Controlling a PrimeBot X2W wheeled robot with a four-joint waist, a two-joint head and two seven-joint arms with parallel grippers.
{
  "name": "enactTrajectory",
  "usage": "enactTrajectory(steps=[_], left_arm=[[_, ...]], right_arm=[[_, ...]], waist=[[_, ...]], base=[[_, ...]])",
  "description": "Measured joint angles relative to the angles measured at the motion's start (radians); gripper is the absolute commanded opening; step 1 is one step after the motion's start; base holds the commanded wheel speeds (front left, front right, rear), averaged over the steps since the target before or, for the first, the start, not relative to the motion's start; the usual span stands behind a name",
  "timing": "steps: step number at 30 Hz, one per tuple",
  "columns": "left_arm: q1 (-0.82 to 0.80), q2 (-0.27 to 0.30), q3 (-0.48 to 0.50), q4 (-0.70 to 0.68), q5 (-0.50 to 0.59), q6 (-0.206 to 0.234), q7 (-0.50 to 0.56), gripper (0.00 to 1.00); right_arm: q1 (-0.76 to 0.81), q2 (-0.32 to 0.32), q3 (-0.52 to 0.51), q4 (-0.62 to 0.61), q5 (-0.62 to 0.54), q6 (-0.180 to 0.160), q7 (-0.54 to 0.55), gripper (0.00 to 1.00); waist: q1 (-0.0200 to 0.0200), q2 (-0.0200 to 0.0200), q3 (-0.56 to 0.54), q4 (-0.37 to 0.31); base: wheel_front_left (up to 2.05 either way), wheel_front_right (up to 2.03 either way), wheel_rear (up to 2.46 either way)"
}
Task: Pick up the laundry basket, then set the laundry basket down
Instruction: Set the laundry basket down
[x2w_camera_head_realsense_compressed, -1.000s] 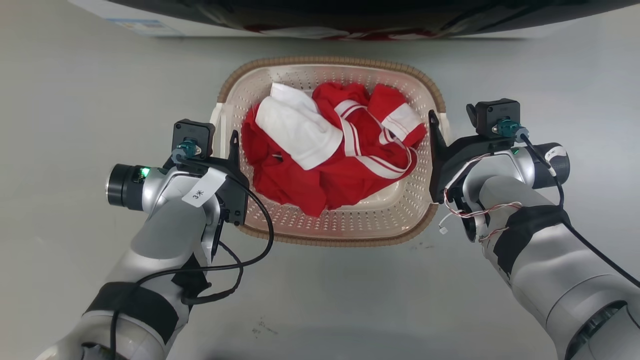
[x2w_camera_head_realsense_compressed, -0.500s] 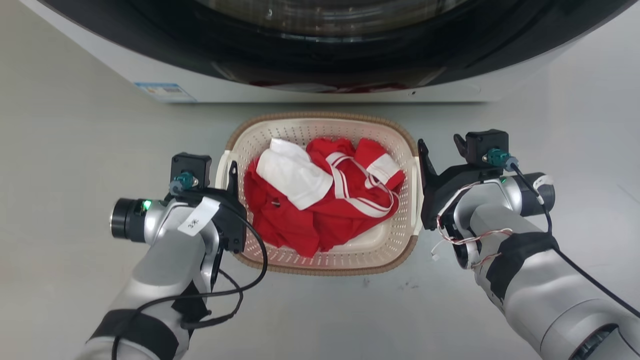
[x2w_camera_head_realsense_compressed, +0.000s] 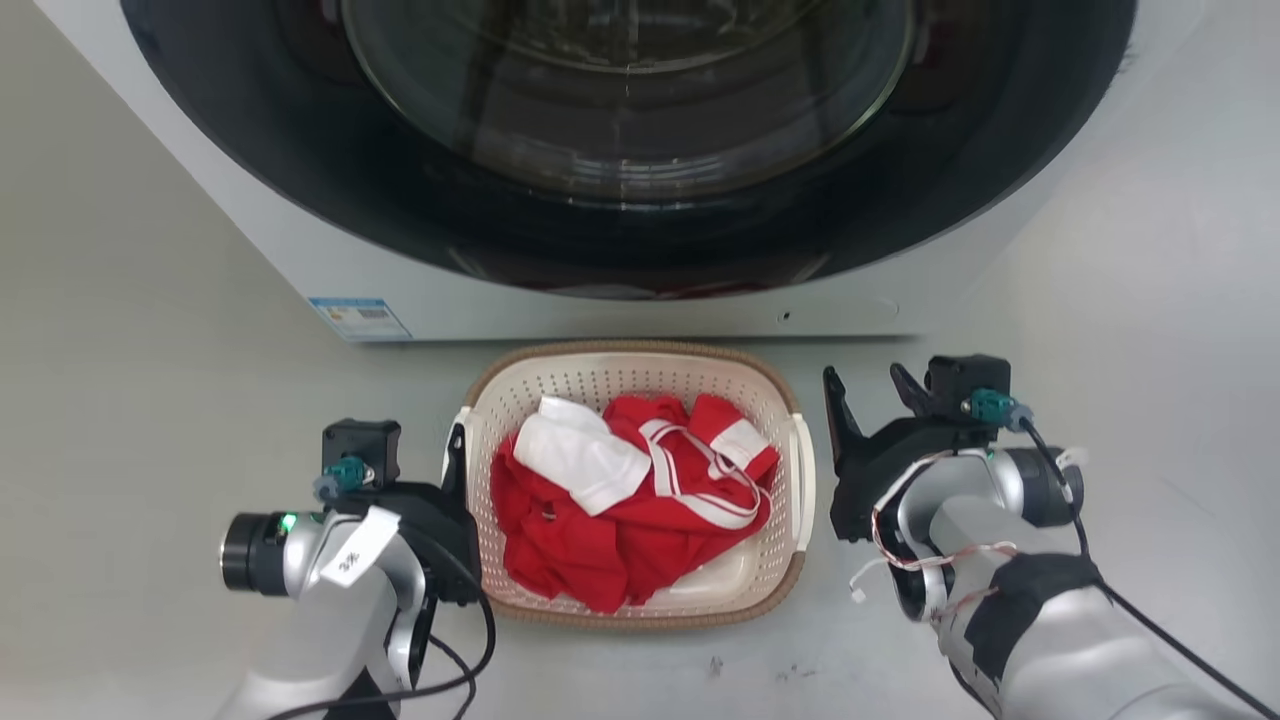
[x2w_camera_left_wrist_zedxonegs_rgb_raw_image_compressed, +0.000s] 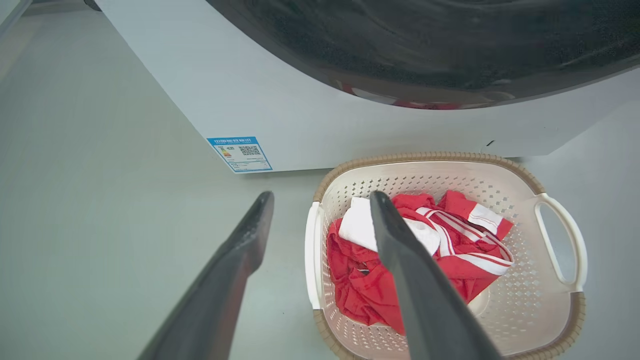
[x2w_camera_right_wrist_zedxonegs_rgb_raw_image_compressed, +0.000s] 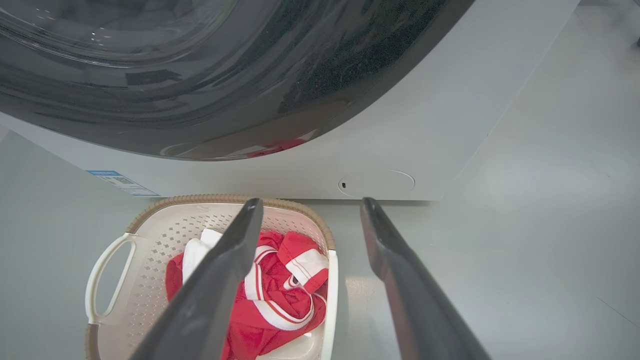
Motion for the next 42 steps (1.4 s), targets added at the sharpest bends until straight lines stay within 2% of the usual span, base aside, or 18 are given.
enactTrajectory(steps=[14, 20, 29, 34, 42], left_arm=[[0.275, 0.048, 0.115, -0.249, 0.07, 0.017, 0.0, 1.0], [0.41, 0.06, 0.203, -0.372, 0.12, 0.018, 0.0, 1.0], [0.583, 0.054, 0.367, -0.554, 0.241, 0.018, 0.0, 1.0], [0.669, 0.032, 0.446, -0.666, 0.319, 0.018, 0.0, 1.0], [0.779, -0.001, 0.533, -0.826, 0.425, 0.018, 0.0, 1.0]], right_arm=[[0.24, -0.023, -0.138, -0.166, -0.093, 0.0, 0.0, 1.0], [0.347, -0.034, -0.217, -0.271, -0.161, 0.0, 0.0, 1.0], [0.534, -0.052, -0.332, -0.447, -0.293, 0.0, 0.0, 1.0], [0.613, -0.056, -0.4, -0.555, -0.373, 0.0, 0.0, 1.0], [0.722, -0.047, -0.493, -0.713, -0.495, 0.0, 0.0, 1.0]], waist=[[-0.0001, 0.0, -0.188, -0.018], [0.0, -0.0001, -0.252, -0.025], [0.0, 0.0, -0.311, -0.032], [0.0001, 0.0001, -0.32, -0.038], [0.0001, 0.0001, -0.334, -0.048]], base=[[0.0, 0.0, 0.0], [0.0, 0.0, 0.0], [0.0, 0.0, 0.0], [0.0, 0.0, 0.0], [0.0, 0.0, 0.0]])
